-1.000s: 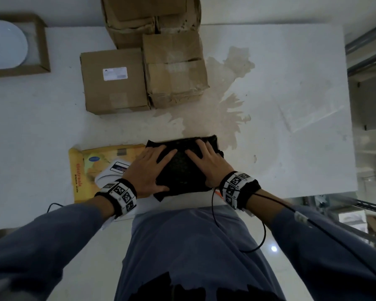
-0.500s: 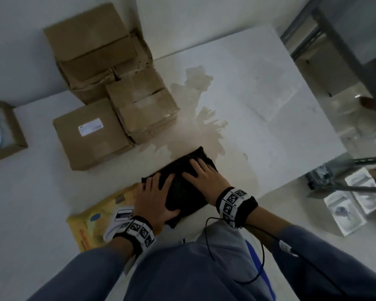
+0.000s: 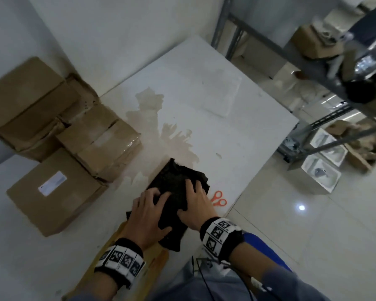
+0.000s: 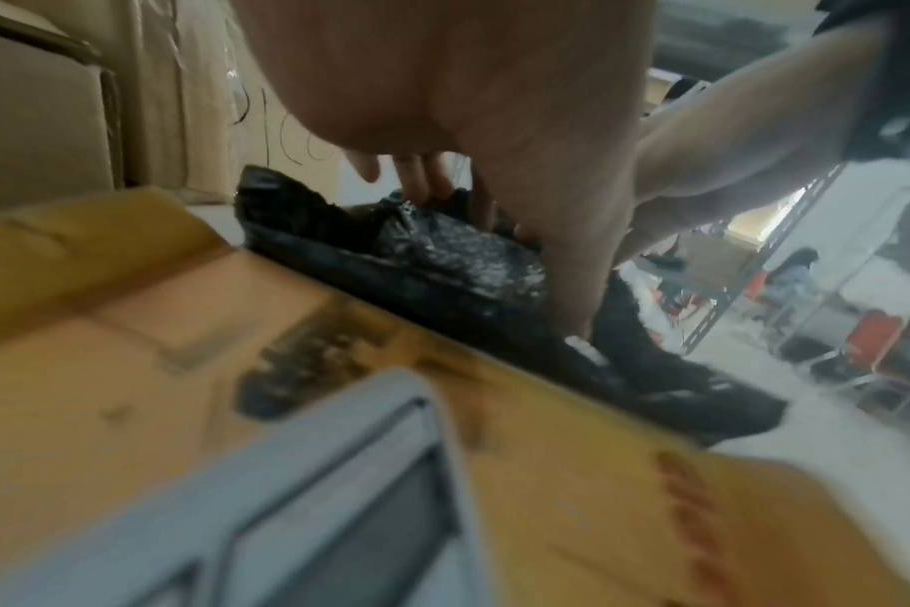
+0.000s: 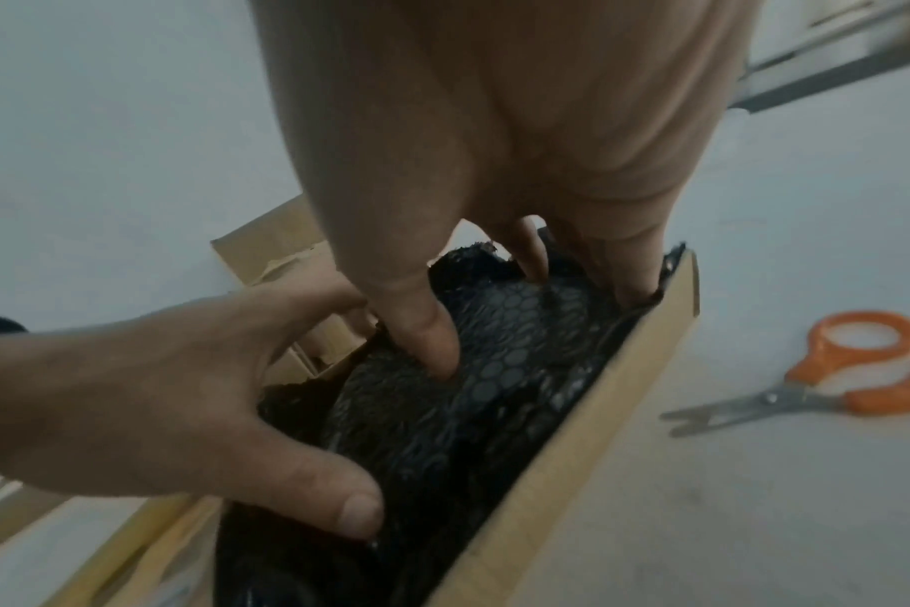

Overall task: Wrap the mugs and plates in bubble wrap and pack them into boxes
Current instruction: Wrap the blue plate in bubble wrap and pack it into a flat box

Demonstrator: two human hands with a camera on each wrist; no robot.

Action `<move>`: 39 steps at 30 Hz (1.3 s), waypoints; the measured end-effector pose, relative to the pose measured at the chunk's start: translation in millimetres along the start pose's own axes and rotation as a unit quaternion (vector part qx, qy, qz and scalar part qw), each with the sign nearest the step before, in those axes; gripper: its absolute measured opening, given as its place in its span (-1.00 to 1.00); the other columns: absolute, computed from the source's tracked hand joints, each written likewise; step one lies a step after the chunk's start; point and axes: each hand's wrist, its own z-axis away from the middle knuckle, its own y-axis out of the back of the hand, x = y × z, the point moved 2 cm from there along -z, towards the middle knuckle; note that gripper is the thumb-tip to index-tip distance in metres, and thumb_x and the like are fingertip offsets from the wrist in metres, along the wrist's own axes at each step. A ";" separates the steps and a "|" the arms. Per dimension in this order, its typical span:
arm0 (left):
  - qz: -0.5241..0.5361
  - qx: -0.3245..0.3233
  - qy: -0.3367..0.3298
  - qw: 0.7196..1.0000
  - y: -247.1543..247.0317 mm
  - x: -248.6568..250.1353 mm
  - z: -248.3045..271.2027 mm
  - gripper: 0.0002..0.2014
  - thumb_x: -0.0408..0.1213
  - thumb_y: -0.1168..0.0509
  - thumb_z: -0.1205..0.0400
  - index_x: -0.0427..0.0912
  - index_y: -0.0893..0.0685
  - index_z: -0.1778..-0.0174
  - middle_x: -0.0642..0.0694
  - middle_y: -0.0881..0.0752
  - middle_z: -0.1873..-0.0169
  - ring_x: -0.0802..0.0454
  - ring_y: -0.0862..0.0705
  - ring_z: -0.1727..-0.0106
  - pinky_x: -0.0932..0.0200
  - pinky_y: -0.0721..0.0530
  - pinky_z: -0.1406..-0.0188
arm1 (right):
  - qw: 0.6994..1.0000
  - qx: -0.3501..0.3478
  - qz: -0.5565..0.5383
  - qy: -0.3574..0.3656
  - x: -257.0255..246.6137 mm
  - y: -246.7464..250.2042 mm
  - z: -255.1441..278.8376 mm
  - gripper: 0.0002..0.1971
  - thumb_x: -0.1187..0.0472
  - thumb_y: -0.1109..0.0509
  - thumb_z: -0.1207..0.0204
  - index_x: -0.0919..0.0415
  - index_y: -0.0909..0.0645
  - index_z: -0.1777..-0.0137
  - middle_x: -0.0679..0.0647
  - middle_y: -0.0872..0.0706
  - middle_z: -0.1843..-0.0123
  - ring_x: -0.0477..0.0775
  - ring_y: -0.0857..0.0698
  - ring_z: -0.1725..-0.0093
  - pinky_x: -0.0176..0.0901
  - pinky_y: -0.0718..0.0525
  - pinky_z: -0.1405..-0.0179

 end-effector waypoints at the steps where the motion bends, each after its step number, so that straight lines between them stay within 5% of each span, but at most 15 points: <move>1: -0.003 -0.008 -0.051 0.999 0.2 -3.6 -5.2 -0.04 0.21 -0.58 -0.15 -0.02 -0.45 -0.47 -0.17 -0.36 -0.37 -0.23 -0.41 -0.42 -0.25 -0.60 -0.32 | 1.000 0.006 -0.024 -0.012 -2.1 -3.2 -1.8 -0.06 0.09 -0.43 -0.38 0.15 0.02 -0.68 0.31 -0.14 -0.60 0.43 -0.29 -0.53 0.23 -0.50 -0.43; 3: -0.013 -0.035 -0.128 0.991 -2.1 -10.0 -13.8 -0.01 0.28 -0.49 -0.24 -0.05 -0.35 -0.56 -0.24 -0.23 -0.57 -0.27 -0.18 -0.63 -0.20 -0.31 -0.56 | 0.997 0.014 -0.061 -0.032 -6.6 -9.4 -4.9 -0.04 0.11 -0.42 -0.36 0.13 0.07 -0.69 0.31 -0.08 -0.61 0.47 -0.20 -0.57 0.29 -0.42 -0.49; 5: -0.010 -0.057 -0.147 0.988 -5.2 -14.4 -20.5 0.03 0.34 -0.39 -0.27 -0.08 -0.27 -0.62 -0.27 -0.12 -0.64 -0.27 -0.02 -0.69 -0.20 -0.14 -0.60 | 0.996 0.013 -0.075 -0.051 -11.1 -14.6 -7.5 -0.02 0.15 -0.41 -0.38 0.13 0.12 -0.70 0.31 -0.03 -0.63 0.47 -0.11 -0.61 0.30 -0.33 -0.56; 11: 0.021 -0.066 -0.124 0.990 -14.4 -17.7 -26.5 0.09 0.38 -0.36 -0.31 -0.14 -0.19 -0.67 -0.30 -0.05 -0.68 -0.22 -0.11 -0.68 -0.16 -0.16 -0.64 | 0.993 0.030 -0.086 -0.079 -19.4 -21.5 -9.9 0.05 0.20 -0.45 -0.36 0.14 0.18 -0.71 0.27 0.03 -0.66 0.43 0.00 -0.65 0.24 -0.17 -0.65; 16: 0.028 -0.063 -0.077 0.995 -20.7 -11.6 -26.6 0.12 0.42 -0.35 -0.25 -0.14 -0.23 -0.66 -0.32 -0.13 -0.67 -0.29 -0.22 -0.64 -0.21 -0.32 -0.59 | 0.991 0.056 -0.092 -0.076 -20.8 -12.9 -19.1 0.02 0.10 -0.43 -0.33 0.20 0.10 -0.70 0.23 -0.20 -0.52 0.34 -0.17 -0.53 0.17 -0.25 -0.59; 20: 0.027 -0.051 -0.012 0.998 -19.8 5.6 -23.0 0.10 0.40 -0.36 -0.21 -0.15 -0.33 -0.62 -0.32 -0.26 -0.61 -0.32 -0.31 -0.57 -0.21 -0.38 -0.54 | 0.996 0.022 -0.053 -0.061 -19.5 2.6 -30.5 0.02 0.02 -0.46 -0.33 0.18 0.06 -0.70 0.23 -0.21 -0.53 0.34 -0.18 -0.55 0.14 -0.34 -0.56; 24: 0.020 -0.063 0.016 0.998 -17.8 12.4 -24.2 0.06 0.37 -0.36 -0.24 -0.14 -0.35 -0.62 -0.32 -0.27 -0.61 -0.33 -0.31 -0.58 -0.23 -0.40 -0.52 | 0.999 -0.009 -0.001 -0.033 -14.5 13.5 -30.4 0.12 0.12 -0.55 -0.27 0.17 0.10 -0.71 0.24 -0.21 -0.52 0.32 -0.25 -0.55 0.08 -0.45 -0.50; 28: -0.002 -0.127 -0.026 0.992 8.6 0.6 -37.2 -0.02 0.14 -0.42 -0.34 -0.01 -0.14 -0.66 -0.20 -0.04 -0.63 -0.21 -0.09 -0.66 -0.09 -0.29 -0.59 | 0.998 -0.029 0.041 -0.024 -14.2 7.3 -16.0 0.27 0.19 -0.64 -0.24 0.17 0.27 -0.73 0.31 -0.08 -0.63 0.34 -0.13 -0.62 0.06 -0.31 -0.60; 30: -0.043 -0.142 -0.074 0.986 23.3 -6.3 -48.9 -0.03 -0.02 -0.49 -0.38 -0.02 -0.10 -0.66 -0.19 0.00 -0.63 -0.18 -0.04 -0.67 -0.05 -0.28 -0.59 | 0.998 -0.023 0.058 -0.027 -17.1 -2.6 -12.0 0.34 0.21 -0.67 -0.23 0.14 0.34 -0.72 0.38 0.07 -0.69 0.39 0.00 -0.68 0.12 -0.15 -0.68; 34: -0.194 -0.224 -0.121 0.947 29.4 -7.8 -66.3 0.11 -0.31 -0.52 -0.45 -0.10 0.18 -0.71 -0.31 0.31 -0.67 -0.25 0.27 -0.71 -0.09 0.07 -0.70 | 0.994 0.006 0.099 -0.042 -19.7 -23.7 -13.1 0.29 0.18 -0.60 -0.35 0.12 0.45 -0.69 0.44 0.20 -0.70 0.44 0.13 -0.70 0.20 0.04 -0.71; 39: -0.295 -0.256 -0.111 0.914 21.0 -1.8 -76.0 0.13 -0.07 -0.52 -0.43 -0.12 0.19 -0.69 -0.39 0.21 -0.67 -0.32 0.18 -0.71 -0.36 0.27 -0.63 | 0.991 0.028 0.117 -0.060 -20.8 -34.7 -15.3 0.22 0.10 -0.53 -0.42 0.12 0.45 -0.69 0.42 0.22 -0.71 0.44 0.14 -0.70 0.20 0.09 -0.68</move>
